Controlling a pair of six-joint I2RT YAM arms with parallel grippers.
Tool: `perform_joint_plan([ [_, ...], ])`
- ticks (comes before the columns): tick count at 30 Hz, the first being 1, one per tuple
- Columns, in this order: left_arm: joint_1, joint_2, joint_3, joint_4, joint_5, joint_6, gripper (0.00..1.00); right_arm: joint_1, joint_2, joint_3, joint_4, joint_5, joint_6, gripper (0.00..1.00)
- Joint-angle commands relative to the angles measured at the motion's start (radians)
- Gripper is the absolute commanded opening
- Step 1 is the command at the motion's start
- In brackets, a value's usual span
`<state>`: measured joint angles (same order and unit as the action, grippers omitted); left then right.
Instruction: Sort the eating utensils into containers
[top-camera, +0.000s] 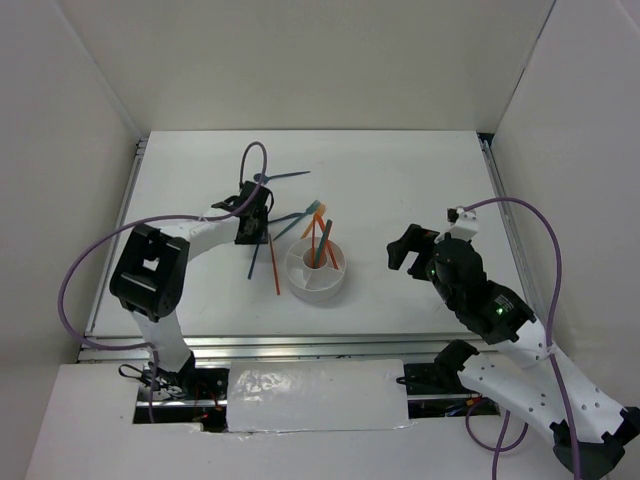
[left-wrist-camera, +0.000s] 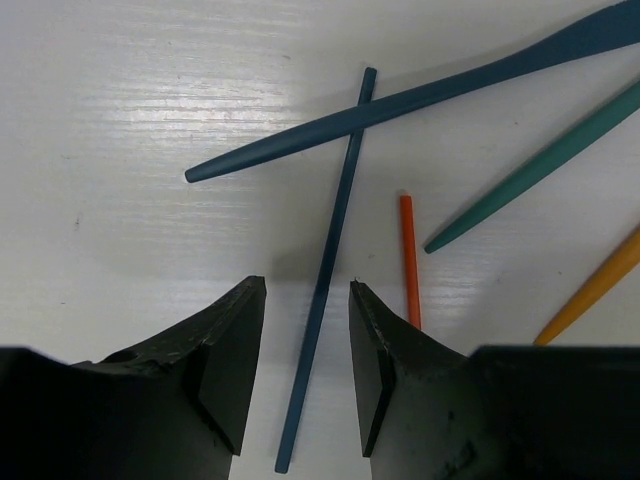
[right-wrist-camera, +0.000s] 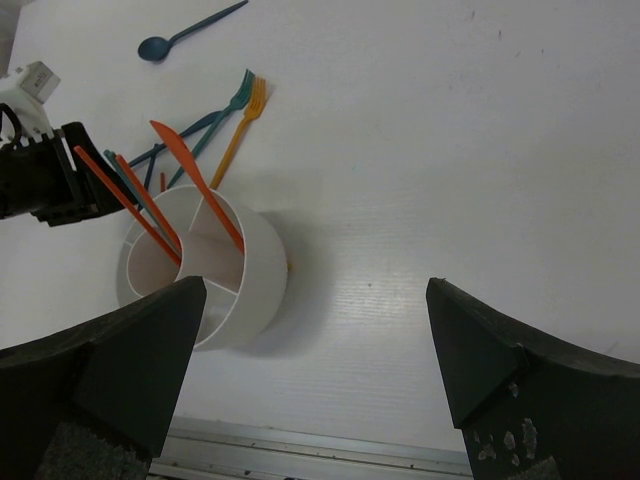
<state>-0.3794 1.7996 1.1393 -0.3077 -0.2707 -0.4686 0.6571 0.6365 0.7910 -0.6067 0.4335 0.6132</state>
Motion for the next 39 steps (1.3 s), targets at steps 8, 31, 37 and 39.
perform_joint_plan([
  [8,-0.013,0.078,0.027,-0.01,0.002,0.012,0.41,0.01,-0.001,0.014,0.019,0.022,0.011,1.0],
  [31,-0.023,-0.319,0.091,-0.078,0.045,0.039,0.0,0.01,-0.032,0.016,0.007,0.037,0.003,1.0],
  [37,-0.042,-0.447,0.06,0.081,0.172,0.062,0.0,0.01,-0.023,0.025,0.013,0.039,-0.001,1.0],
  [39,-0.046,-0.425,0.082,0.062,0.176,0.064,0.0,0.01,-0.021,0.027,0.012,0.039,-0.003,1.0],
])
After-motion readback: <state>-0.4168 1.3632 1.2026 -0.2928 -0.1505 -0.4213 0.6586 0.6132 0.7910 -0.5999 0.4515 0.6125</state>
